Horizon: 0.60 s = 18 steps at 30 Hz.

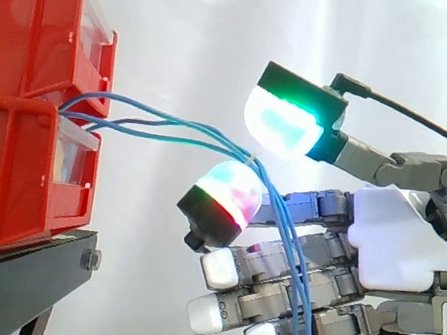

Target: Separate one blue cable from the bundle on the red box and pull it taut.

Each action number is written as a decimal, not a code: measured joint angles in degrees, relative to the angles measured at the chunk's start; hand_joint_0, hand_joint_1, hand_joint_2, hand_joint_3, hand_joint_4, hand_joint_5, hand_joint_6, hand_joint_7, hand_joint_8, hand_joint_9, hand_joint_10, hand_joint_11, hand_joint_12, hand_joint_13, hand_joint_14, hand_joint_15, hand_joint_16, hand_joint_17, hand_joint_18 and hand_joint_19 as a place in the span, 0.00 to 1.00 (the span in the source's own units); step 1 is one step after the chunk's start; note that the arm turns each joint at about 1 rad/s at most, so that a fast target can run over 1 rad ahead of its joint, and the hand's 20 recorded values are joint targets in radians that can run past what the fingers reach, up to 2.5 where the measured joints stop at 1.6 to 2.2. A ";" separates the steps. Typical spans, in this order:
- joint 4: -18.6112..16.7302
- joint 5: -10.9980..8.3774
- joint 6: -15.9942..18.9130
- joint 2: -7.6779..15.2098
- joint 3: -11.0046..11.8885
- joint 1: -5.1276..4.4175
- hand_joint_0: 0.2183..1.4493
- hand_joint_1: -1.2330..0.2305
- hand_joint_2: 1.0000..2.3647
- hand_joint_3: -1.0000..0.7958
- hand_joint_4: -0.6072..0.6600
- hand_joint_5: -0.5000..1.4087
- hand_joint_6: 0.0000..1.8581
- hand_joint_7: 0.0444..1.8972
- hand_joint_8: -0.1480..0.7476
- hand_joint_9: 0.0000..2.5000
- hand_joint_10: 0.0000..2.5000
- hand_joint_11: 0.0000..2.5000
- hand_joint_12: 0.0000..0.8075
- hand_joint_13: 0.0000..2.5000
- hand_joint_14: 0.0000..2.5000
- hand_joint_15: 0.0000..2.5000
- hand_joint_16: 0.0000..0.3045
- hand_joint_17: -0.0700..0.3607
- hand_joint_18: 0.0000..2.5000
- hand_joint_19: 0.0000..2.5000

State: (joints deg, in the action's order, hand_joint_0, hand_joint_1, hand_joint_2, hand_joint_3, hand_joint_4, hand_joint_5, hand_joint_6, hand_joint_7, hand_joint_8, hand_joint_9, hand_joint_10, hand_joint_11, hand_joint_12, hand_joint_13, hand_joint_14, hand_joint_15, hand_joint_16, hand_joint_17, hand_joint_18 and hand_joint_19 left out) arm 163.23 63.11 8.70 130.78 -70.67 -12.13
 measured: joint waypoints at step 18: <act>0.03 -0.17 0.00 -0.01 0.00 0.00 0.44 0.20 0.01 0.39 0.40 0.16 0.48 0.48 0.45 0.30 0.00 0.21 0.37 0.27 0.00 0.12 0.13 0.36 0.28 0.16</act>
State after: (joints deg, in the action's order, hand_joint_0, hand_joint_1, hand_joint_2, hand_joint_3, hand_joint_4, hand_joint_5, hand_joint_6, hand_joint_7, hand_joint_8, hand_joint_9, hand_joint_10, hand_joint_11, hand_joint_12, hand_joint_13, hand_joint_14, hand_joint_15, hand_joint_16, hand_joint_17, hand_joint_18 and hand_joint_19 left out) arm 163.26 62.93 8.70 130.77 -70.66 -12.13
